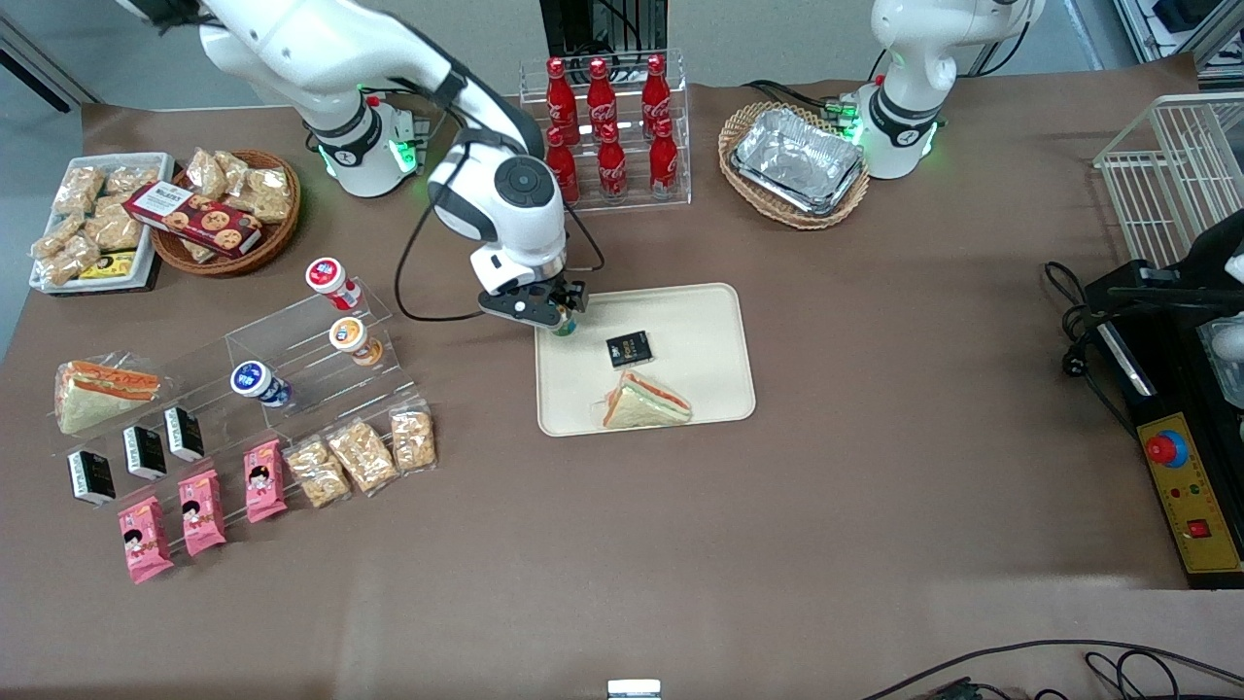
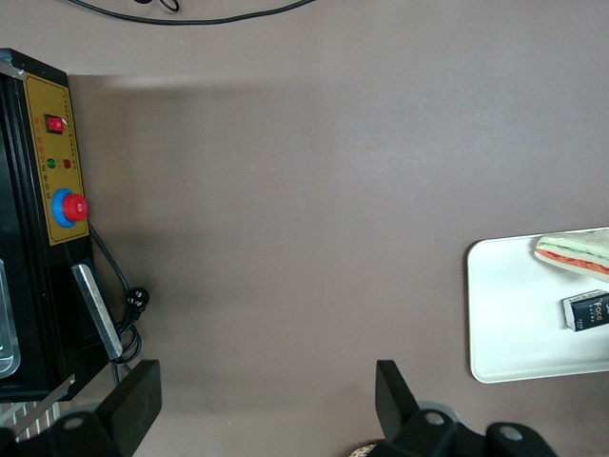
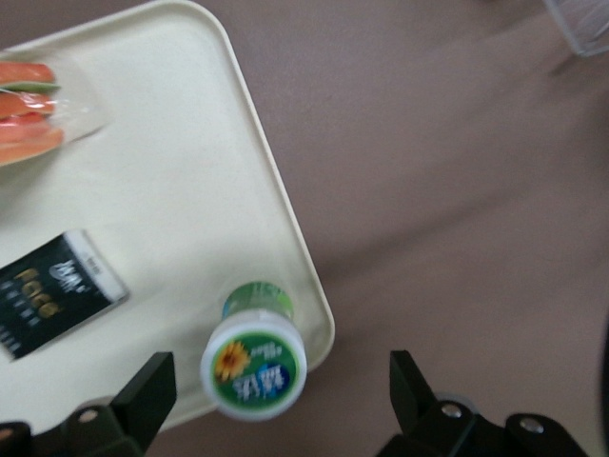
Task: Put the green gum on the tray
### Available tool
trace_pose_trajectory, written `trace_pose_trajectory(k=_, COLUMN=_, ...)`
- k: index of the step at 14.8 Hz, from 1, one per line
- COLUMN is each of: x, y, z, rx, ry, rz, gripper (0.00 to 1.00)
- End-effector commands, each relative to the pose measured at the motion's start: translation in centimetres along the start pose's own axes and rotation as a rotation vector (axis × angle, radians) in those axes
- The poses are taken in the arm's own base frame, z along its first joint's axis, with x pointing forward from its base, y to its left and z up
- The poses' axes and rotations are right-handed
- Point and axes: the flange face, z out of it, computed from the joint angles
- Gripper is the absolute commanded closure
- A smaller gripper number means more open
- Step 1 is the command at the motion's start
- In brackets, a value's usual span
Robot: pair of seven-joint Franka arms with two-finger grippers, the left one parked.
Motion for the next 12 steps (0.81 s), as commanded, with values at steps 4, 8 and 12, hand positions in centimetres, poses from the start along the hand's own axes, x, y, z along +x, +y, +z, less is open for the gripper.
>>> trace_pose_trajectory(k=4, x=4.8, y=1.1, z=-19.1, rx=0.017, ry=-0.092, rz=-0.103, gripper=0.0)
trace_pose_trajectory(k=8, x=9.8, y=5.3, z=-27.6, rx=0.046, ry=-0.052, rz=-0.252, gripper=0.0)
trace_pose_trajectory(k=12, x=14.7, y=13.1, z=-30.0, rx=0.021, ry=0.005, rz=-0.346, gripper=0.0)
